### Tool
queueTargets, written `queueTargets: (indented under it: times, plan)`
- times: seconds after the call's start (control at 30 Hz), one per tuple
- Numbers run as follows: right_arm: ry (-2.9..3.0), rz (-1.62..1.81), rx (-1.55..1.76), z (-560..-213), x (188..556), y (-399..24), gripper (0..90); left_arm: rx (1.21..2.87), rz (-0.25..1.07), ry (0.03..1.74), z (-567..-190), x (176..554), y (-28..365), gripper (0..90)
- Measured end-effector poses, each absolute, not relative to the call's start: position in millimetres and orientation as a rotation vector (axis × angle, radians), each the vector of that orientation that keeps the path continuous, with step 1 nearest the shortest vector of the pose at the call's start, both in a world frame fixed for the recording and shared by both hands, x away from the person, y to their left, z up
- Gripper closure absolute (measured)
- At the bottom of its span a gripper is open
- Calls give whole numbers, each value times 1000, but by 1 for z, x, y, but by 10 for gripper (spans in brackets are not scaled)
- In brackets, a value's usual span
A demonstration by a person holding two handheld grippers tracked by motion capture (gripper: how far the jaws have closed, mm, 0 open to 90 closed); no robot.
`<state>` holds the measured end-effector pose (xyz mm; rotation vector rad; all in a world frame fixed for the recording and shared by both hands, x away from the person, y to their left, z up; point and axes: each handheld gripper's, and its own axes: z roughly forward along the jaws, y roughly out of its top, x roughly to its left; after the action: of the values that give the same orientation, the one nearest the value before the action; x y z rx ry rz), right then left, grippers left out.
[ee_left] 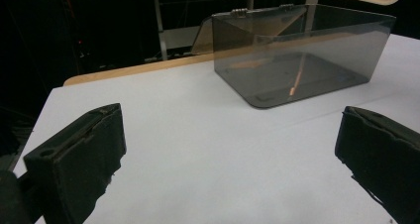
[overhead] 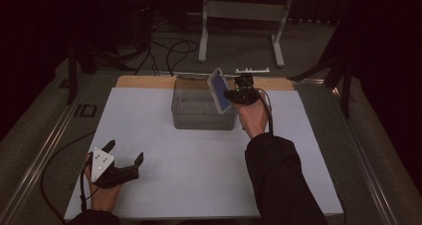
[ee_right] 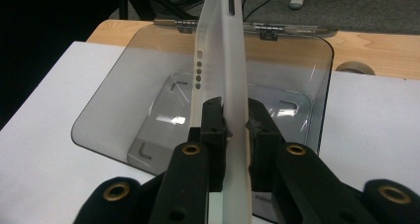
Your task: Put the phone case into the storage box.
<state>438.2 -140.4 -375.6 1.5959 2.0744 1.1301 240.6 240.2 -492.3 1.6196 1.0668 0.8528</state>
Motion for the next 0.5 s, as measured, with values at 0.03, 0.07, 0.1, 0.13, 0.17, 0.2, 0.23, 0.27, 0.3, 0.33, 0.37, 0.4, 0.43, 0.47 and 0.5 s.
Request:
queueTargets:
  times: [0.03,0.07,0.1,0.13,0.17,0.2,0.23,0.27,0.3,0.33,0.37,0.4,0.43,0.47,0.5]
  plan:
    - [2073,1129,1595,-376,439,-140,812,1620,853,1067,-492,241,240,1]
    - [2071,1129,1598,-376,439,-140,812,1620,852,1067,-492,241,240,1]
    - [2071,1128,1599,-376,439,-140,812,1620,852,1067,-492,241,240,1]
    - [2070,1124,1600,-376,440,-139,812,1620,852,1067,-492,241,240,1]
    - [2068,1121,1601,-376,440,-139,812,1619,852,1067,-492,241,240,1]
    - [2066,1119,1603,-377,440,-138,812,1618,851,1068,-492,241,240,1]
    - [2062,1117,1606,-377,441,-138,812,1618,852,1068,-492,241,240,1]
    - [2061,1114,1604,-377,441,-138,812,1617,851,1068,-492,241,240,1]
    - [2058,1114,1608,-377,441,-138,812,1616,851,1068,-492,241,240,1]
    - [2055,1111,1610,-377,442,-138,812,1616,851,1068,-492,240,241,1]
    - [2051,1107,1608,-377,443,-138,812,1614,851,1068,-492,240,240,1]
    - [2048,1105,1610,-378,443,-138,812,1615,852,1068,-492,241,240,1]
    - [2046,1106,1614,-378,443,-138,812,1616,851,1068,-492,240,240,1]
    - [2041,1103,1618,-378,444,-138,812,1616,851,1067,-492,240,240,1]
    - [2039,1101,1618,-379,444,-138,812,1615,852,1067,-492,240,240,1]
